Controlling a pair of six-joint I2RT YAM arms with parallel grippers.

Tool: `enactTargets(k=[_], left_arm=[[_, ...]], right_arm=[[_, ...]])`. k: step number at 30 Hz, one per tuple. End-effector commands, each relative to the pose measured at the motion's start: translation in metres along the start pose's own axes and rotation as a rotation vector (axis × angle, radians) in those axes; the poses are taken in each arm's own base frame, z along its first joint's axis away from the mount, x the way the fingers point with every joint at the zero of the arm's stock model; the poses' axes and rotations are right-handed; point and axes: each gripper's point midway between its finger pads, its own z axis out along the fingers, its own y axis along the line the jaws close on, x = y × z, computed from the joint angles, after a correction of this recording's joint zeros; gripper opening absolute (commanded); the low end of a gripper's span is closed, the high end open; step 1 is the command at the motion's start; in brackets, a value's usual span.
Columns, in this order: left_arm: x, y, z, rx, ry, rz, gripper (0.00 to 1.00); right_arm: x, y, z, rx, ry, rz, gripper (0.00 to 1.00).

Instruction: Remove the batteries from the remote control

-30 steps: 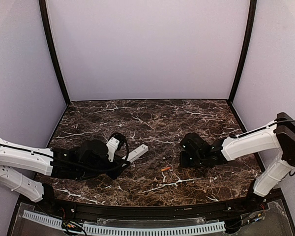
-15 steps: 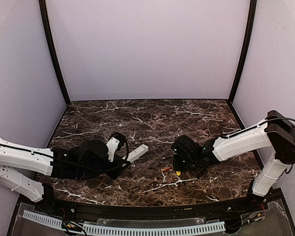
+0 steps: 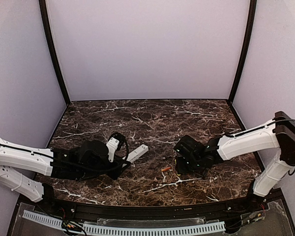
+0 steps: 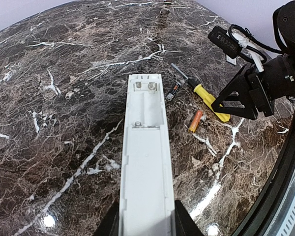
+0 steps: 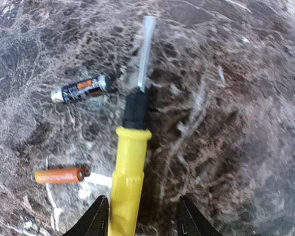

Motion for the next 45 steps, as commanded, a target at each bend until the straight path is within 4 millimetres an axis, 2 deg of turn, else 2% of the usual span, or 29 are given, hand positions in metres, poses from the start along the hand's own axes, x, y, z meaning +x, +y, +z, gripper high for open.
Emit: enactTargets(k=[1,7,8,9,10,11,13,16,17,20,28,33,37,45], left_arm=[[-0.015,-0.004,-0.004,-0.028,-0.044,-0.039,0.0],[-0.014,-0.011,0.003,-0.122,-0.052,-0.074,0.0],[-0.02,-0.014,0.002,-0.143,-0.07,-0.078,0.0],[-0.014,-0.012,0.006,-0.172,-0.051,-0.085,0.0],[-0.021,-0.013,0.005,-0.201,-0.076,-0.094,0.0],[-0.013,-0.009,0.008,-0.244,-0.057,-0.115,0.0],[-0.014,-0.007,0.01,-0.314,-0.068,-0.138,0.0],[-0.015,-0.01,0.014,-0.403,-0.065,-0.134,0.0],[-0.021,-0.017,0.013,-0.405,-0.084,-0.173,0.0],[-0.011,-0.012,0.016,-0.491,-0.08,-0.2,0.0],[0.023,-0.009,0.036,-0.539,-0.034,-0.305,0.0],[0.031,-0.018,0.053,-0.511,-0.017,-0.281,0.0],[0.037,-0.016,0.059,-0.524,-0.022,-0.283,0.0],[0.048,-0.025,0.074,-0.482,0.002,-0.277,0.0]], right_arm=[[0.0,-0.004,-0.025,0.006,0.009,-0.013,0.5],[-0.023,-0.002,-0.069,-0.044,-0.083,-0.001,0.58],[-0.026,-0.003,-0.077,-0.054,-0.096,0.005,0.59],[-0.028,-0.004,-0.084,-0.065,-0.111,0.011,0.61],[-0.03,-0.004,-0.09,-0.077,-0.125,0.017,0.62],[-0.032,-0.004,-0.097,-0.093,-0.138,0.023,0.65],[-0.033,-0.007,-0.109,-0.121,-0.162,0.037,0.7],[-0.033,-0.011,-0.122,-0.159,-0.193,0.059,0.76],[-0.034,-0.013,-0.128,-0.176,-0.206,0.069,0.77],[-0.03,-0.019,-0.134,-0.197,-0.222,0.092,0.8],[-0.017,-0.031,-0.139,-0.235,-0.228,0.12,0.82],[-0.015,-0.035,-0.143,-0.254,-0.238,0.128,0.83],[-0.012,-0.037,-0.143,-0.259,-0.237,0.135,0.84],[-0.009,-0.039,-0.143,-0.266,-0.234,0.14,0.89]])
